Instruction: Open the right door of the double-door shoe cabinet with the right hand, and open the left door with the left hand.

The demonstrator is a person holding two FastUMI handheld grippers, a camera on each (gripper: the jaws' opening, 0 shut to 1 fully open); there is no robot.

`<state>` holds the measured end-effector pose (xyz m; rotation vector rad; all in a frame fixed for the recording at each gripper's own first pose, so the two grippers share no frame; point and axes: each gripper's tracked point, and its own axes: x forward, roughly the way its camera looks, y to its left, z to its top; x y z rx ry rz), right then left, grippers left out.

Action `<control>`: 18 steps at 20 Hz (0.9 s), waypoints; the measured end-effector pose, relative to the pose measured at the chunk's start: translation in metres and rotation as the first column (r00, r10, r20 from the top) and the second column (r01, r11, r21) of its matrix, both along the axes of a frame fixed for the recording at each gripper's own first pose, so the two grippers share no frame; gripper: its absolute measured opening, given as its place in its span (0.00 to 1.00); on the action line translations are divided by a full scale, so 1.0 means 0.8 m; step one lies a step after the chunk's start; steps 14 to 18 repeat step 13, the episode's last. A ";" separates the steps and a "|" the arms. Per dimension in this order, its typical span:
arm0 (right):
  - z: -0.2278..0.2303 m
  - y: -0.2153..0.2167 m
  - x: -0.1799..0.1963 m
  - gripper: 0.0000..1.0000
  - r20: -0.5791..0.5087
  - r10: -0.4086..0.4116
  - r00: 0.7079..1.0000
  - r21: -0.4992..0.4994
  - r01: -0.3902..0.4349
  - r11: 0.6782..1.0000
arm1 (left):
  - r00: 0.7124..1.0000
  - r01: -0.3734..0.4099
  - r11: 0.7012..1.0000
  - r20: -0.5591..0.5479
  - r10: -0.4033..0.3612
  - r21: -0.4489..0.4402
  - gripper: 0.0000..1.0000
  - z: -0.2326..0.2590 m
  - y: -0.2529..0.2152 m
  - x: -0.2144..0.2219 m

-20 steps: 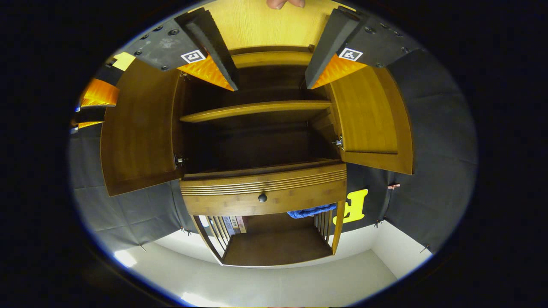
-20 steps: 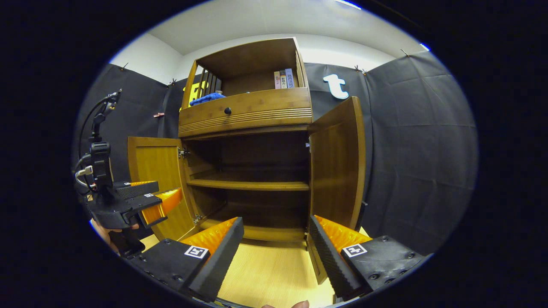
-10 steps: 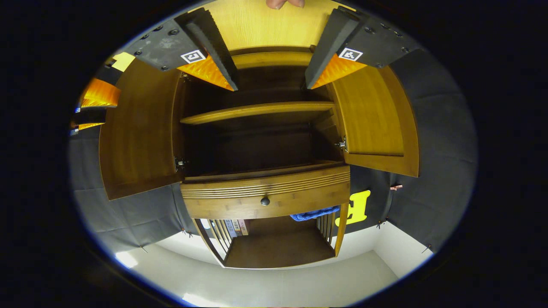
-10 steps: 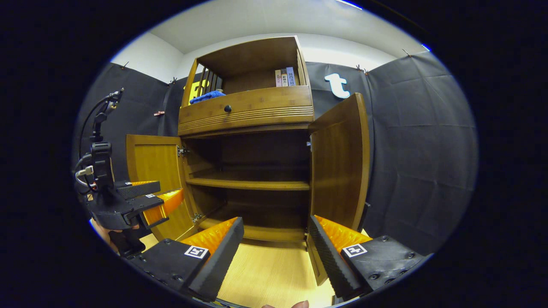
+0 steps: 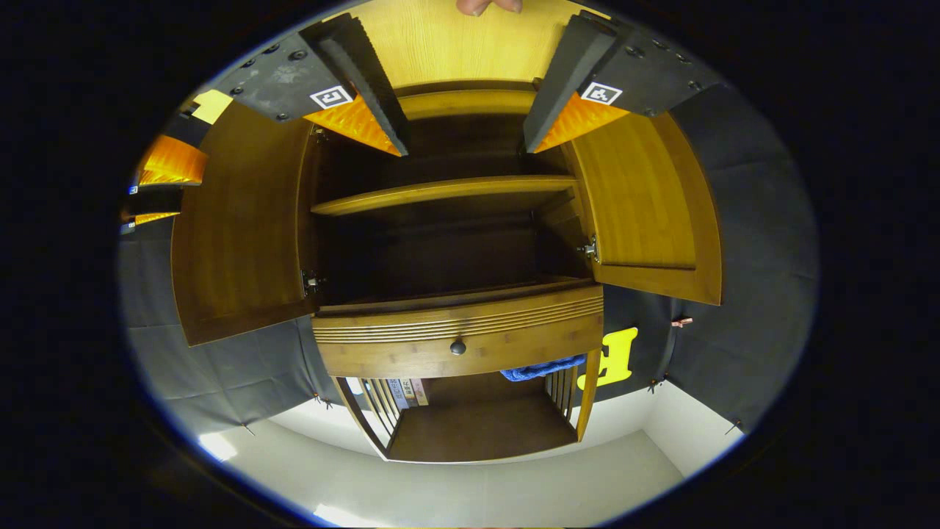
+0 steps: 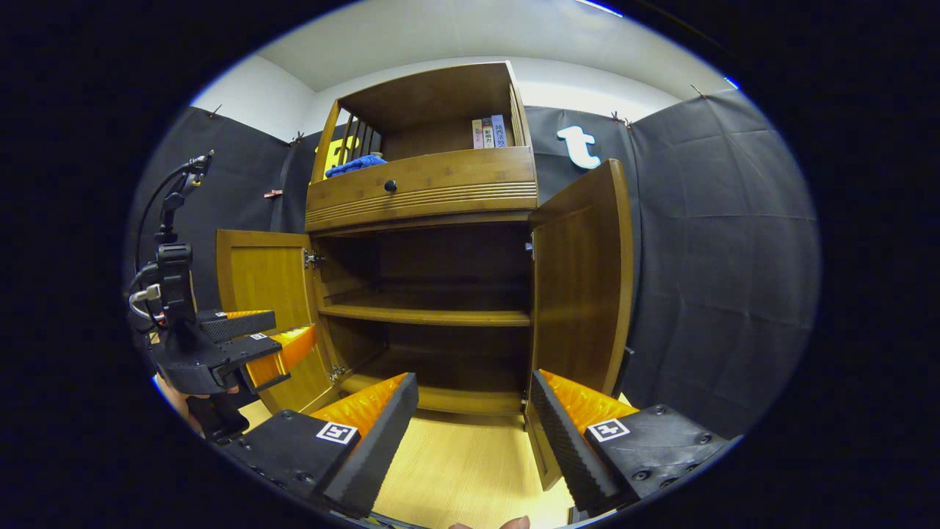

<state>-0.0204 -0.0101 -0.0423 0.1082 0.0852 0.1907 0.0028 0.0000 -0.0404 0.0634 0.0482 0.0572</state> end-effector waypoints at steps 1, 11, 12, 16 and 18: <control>0.000 -0.001 0.000 0.98 0.000 -0.002 1.000 -0.001 0.002 1.000 | 1.000 0.001 1.000 0.001 -0.001 0.001 0.99 0.001 -0.001 -0.001; 0.000 -0.003 -0.004 0.98 0.001 -0.004 1.000 -0.001 0.004 1.000 | 1.000 0.004 1.000 -0.002 -0.004 0.001 0.99 0.000 -0.003 -0.005; 0.000 -0.004 -0.005 0.98 0.000 -0.004 1.000 -0.001 0.004 1.000 | 1.000 0.005 1.000 -0.001 -0.005 0.000 0.97 0.000 -0.004 -0.005; 0.000 -0.004 -0.005 0.98 -0.001 -0.005 1.000 -0.002 0.005 1.000 | 1.000 0.005 1.000 -0.001 -0.005 0.001 0.99 0.001 -0.003 -0.005; 0.000 -0.004 -0.005 0.98 -0.001 -0.005 1.000 -0.002 0.005 1.000 | 1.000 0.005 1.000 -0.001 -0.005 0.001 0.99 0.001 -0.003 -0.005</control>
